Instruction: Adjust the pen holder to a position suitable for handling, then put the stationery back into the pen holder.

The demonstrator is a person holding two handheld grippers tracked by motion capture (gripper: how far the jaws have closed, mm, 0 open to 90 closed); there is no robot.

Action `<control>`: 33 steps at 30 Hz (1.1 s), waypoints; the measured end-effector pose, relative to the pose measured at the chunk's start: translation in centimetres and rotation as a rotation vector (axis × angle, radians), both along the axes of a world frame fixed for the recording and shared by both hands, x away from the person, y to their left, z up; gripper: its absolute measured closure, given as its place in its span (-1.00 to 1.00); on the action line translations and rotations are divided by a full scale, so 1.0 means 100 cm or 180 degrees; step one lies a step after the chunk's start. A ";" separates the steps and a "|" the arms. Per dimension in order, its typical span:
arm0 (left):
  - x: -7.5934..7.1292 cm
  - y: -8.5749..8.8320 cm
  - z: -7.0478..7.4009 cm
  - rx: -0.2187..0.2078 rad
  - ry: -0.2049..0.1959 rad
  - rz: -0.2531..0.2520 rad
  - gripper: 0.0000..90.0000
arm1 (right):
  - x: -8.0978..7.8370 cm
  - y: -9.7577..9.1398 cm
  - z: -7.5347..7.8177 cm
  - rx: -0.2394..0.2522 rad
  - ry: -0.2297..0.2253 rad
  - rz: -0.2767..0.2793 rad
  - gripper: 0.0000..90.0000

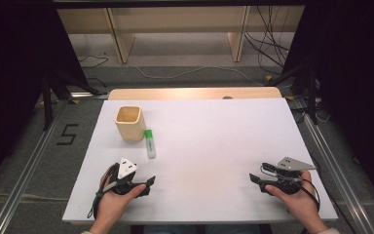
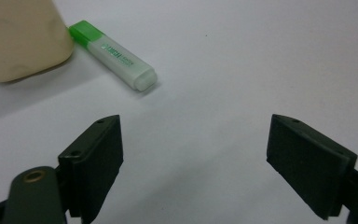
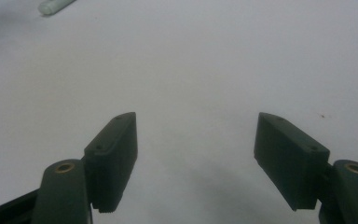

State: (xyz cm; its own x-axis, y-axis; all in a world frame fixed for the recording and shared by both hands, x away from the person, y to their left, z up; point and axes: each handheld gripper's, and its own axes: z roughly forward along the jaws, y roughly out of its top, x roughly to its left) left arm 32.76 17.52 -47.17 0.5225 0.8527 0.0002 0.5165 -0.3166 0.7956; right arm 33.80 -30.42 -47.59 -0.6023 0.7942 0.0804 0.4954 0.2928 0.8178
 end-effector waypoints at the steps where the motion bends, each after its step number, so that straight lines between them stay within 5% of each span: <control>1: 0.000 0.000 0.000 0.0001 0.0004 -0.0003 -0.58 | 0.001 0.001 0.000 0.0014 0.0009 -0.0021 -0.32; 25: 0.002 0.000 0.000 0.0062 -0.0023 0.0050 -0.50 | 0.001 0.002 0.002 0.0001 -0.0047 -0.0040 -0.32; 29: 0.004 -0.002 0.002 0.0007 -0.0087 0.0119 -0.27 | 0.000 0.002 0.002 -0.0002 -0.0045 -0.0036 -0.32; 33: 0.011 -0.004 0.006 0.0042 -0.0155 0.0095 0.32 | 0.000 0.002 0.002 0.0003 -0.0069 -0.0038 -0.32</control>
